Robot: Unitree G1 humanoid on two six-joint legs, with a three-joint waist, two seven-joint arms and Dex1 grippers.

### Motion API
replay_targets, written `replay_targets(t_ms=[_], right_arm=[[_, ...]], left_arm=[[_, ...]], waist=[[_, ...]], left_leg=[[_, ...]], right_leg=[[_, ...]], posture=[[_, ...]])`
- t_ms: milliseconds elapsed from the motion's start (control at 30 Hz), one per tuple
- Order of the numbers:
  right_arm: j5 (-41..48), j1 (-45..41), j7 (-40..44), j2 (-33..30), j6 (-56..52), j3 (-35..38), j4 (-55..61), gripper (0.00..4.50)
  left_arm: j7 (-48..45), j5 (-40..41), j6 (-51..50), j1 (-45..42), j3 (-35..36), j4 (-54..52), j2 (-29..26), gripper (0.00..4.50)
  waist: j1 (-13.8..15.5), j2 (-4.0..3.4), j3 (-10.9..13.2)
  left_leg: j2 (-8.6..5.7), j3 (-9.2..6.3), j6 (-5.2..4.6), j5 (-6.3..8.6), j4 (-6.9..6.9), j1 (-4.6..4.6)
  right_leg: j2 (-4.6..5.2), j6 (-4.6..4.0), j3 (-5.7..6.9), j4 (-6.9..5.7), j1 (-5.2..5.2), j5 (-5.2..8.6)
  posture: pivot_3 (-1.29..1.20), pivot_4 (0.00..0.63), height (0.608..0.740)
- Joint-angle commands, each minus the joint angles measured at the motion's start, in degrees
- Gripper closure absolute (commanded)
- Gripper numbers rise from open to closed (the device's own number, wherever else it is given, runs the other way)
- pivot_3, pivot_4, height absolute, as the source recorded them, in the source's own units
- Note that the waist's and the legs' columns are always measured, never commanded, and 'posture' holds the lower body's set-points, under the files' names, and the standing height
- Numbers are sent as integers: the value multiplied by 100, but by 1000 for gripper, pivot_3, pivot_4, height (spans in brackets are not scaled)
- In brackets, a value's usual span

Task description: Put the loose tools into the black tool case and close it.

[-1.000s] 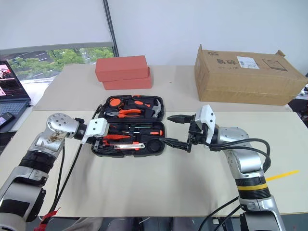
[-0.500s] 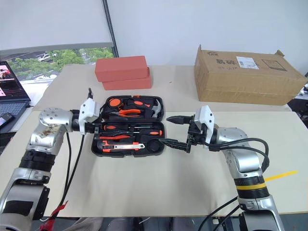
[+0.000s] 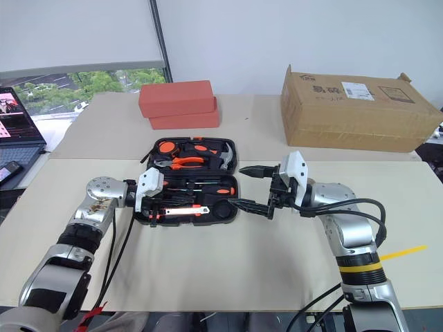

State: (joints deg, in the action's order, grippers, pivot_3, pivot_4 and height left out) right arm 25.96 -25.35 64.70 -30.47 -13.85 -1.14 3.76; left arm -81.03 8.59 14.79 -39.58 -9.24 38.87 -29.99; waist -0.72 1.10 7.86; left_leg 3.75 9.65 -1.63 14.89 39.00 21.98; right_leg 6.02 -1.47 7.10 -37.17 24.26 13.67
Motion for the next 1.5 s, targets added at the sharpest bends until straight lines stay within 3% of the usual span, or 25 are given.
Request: replay_targets(t_ms=[33,200,367,567,833,1000,1167,1233,1267,1300,1433,1500], right_arm=[[15,29,-49,5,175,82,108,0],[-7,93,-93,-11,185,80,155,0],[12,149,-111,-67,166,120,206,0],[-114,96,-212,-186,176,170,50,0],[-674,-213,-678,-628,280,378,-857,0],[-1396,-483,-1114,-1090,211,276,-1744,0],[-1953,-734,-1060,-1450,-555,-212,-2187,0],[-2070,-875,-1202,-1418,-870,-252,-2348,0],[-2107,-955,-1251,-1390,-964,-262,-2475,0],[-2126,-1007,-1245,-1367,-961,-266,-2570,0],[-2116,-1119,-1145,-1292,-939,-295,-2726,0],[-2161,-1157,-1161,-1255,-929,-319,-2807,501]], left_arm=[[115,-543,562,133,-342,328,20,4406],[947,-1244,1913,166,-572,780,29,4406],[1497,-1542,2772,257,-659,1046,66,4406],[1383,-646,2112,258,-145,817,314,4406],[713,921,-332,443,519,-1038,96,4406],[539,1561,-1618,518,808,-2007,-258,3012],[237,2259,-2966,581,1022,-2989,-792,1438],[180,2419,-3336,586,1078,-3317,-1004,465],[170,2454,-3434,585,1108,-3438,-1093,216],[179,2484,-3511,586,1140,-3534,-1154,13],[210,2482,-3646,627,1213,-3777,-1308,13],[223,2442,-3644,665,1234,-3850,-1353,0]], waist=[[-1,-1,-2],[13,-20,-20],[66,-114,-86],[120,-118,-88],[106,-90,-70],[40,-87,-68],[-30,-84,-62],[-48,-83,-59],[-52,-84,-57],[-54,-84,-54],[-32,-84,-52],[-28,-84,-52]], left_leg=[[0,-1,-2,1,0,-1],[-1,-2,-30,18,0,-14],[-3,-2,-58,33,0,-47],[1,-8,-55,4,0,-57],[-7,-5,-98,-25,19,53],[-20,-1,-48,-43,2,62],[-28,2,-47,-39,-8,64],[-27,2,-45,-39,-8,59],[-27,2,-44,-39,-7,59],[-27,2,-43,-40,-7,57],[-27,0,-40,-41,-8,41],[-26,0,-40,-40,-8,41]], right_leg=[[1,0,0,0,-1,0],[10,0,2,-2,-14,0],[22,9,-3,-5,-35,3],[31,47,0,-9,-28,-10],[24,29,5,9,32,-50],[20,32,1,25,38,-40],[27,45,-2,40,38,-32],[26,52,-6,36,37,-27],[26,65,-6,34,37,-19],[27,81,-8,30,37,-10],[27,86,-8,24,25,-7],[28,85,-9,24,23,-7]], posture=[[0,150,711],[0,150,711],[0,150,711],[0,150,711],[0,150,711],[0,150,711],[0,150,711],[0,150,711],[0,150,711],[0,150,711],[0,150,711],[0,150,711]])
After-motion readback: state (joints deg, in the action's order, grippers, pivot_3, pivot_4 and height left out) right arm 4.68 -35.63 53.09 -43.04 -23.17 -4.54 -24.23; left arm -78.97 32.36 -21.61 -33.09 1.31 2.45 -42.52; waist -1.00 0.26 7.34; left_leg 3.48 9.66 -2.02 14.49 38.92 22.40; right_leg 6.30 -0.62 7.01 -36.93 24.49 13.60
